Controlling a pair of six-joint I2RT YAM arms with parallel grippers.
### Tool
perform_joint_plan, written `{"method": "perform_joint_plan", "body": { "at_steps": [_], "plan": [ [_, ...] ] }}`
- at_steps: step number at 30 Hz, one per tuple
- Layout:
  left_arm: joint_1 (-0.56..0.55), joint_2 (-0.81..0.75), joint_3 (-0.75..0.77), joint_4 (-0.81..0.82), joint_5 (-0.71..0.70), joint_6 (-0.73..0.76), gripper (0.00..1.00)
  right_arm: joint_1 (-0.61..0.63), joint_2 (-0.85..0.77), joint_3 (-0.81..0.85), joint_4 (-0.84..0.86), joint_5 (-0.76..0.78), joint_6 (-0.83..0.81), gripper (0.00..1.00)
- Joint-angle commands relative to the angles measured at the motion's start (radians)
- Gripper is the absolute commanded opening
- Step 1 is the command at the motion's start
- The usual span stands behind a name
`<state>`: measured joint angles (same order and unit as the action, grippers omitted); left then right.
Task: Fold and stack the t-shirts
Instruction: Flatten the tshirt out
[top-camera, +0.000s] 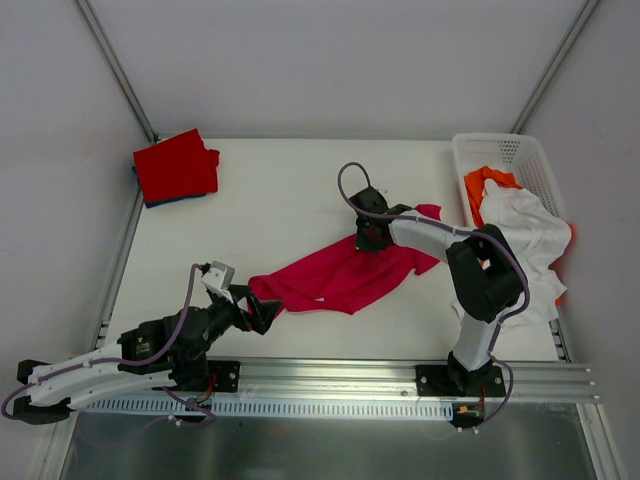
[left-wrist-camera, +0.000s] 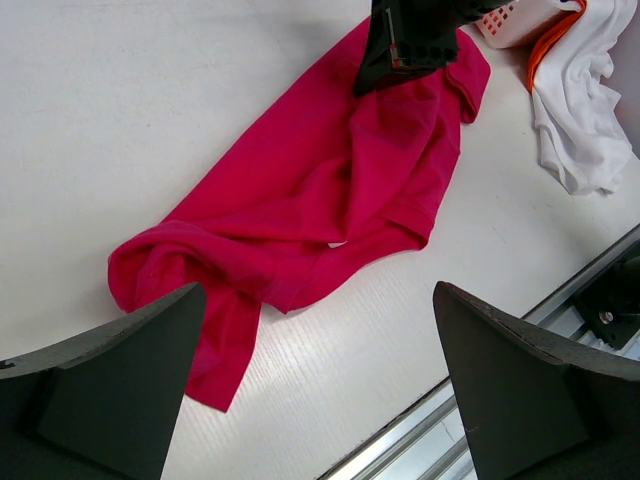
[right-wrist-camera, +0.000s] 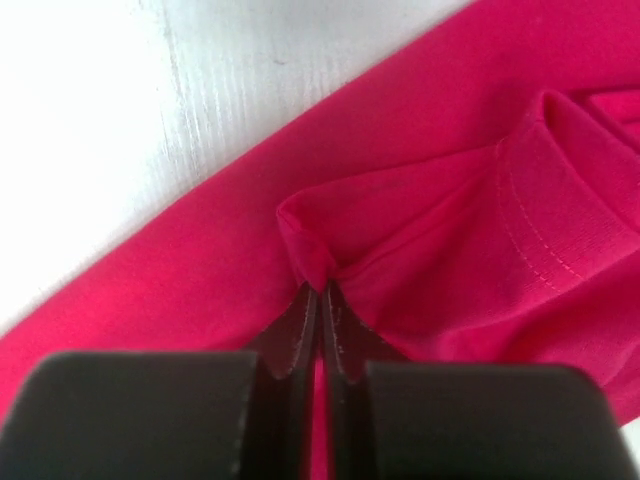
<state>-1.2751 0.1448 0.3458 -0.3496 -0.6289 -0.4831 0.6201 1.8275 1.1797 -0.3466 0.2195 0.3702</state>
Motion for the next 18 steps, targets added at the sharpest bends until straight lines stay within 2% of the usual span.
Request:
{"method": "perform_joint_plan", "body": {
  "at_steps": [1,9,14,18],
  "plan": [
    [0.003,0.006,0.001,0.021,-0.002,-0.009,0.99,-0.008,0.007,-0.006,0.020,-0.003,0.013,0.01],
    [0.002,0.018,0.002,0.020,-0.006,-0.011,0.99,-0.002,-0.074,-0.034,-0.012,0.017,0.013,0.00],
    [0.002,0.018,0.001,0.020,-0.008,-0.012,0.99,0.038,-0.313,0.021,-0.141,0.101,-0.028,0.01],
    [0.002,0.018,0.002,0.021,-0.011,-0.014,0.99,0.122,-0.502,0.096,-0.242,0.193,-0.056,0.00]
  ]
}}
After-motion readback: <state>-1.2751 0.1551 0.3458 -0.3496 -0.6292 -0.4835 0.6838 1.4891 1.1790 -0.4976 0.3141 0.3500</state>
